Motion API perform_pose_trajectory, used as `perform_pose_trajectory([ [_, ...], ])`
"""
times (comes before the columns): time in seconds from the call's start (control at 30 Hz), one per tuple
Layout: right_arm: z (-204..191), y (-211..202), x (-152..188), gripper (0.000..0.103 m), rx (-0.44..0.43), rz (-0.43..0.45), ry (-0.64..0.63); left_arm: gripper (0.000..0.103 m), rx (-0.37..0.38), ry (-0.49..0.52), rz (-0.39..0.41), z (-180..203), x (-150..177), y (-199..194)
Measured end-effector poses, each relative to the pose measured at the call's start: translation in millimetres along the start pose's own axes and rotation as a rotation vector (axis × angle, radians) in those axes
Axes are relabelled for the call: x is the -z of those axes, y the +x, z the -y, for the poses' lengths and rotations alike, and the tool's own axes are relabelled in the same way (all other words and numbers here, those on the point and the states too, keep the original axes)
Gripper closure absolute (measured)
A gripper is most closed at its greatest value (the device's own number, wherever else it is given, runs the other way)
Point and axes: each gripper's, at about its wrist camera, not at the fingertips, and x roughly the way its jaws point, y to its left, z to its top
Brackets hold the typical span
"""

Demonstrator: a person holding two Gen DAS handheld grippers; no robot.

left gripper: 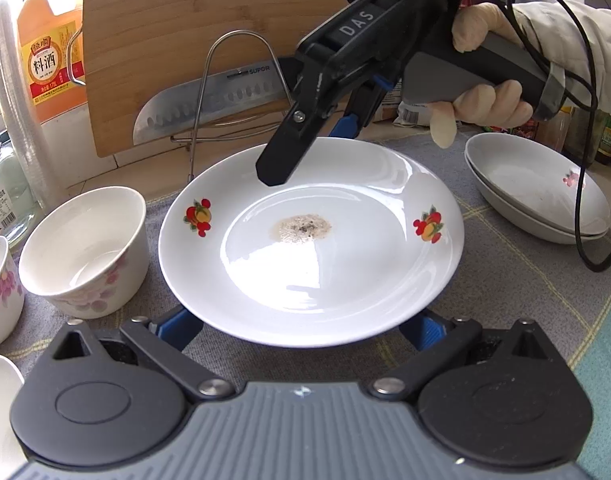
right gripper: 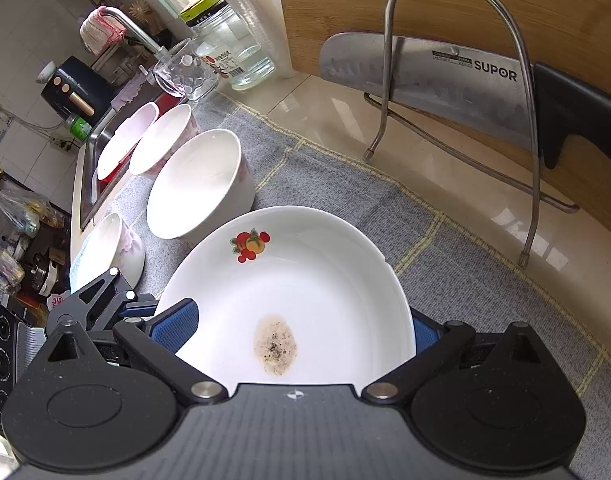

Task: Organize plates and bowls
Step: 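Lift the stained plate with the right gripper and carry it toward the plate stack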

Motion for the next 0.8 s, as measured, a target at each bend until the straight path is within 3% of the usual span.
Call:
perform_pose_trajectory([
  [0.8,-47,-36,60,0.0,-0.005,0.023,0.018,0.001,0.037,0.038,-0.038,37,8,-54],
])
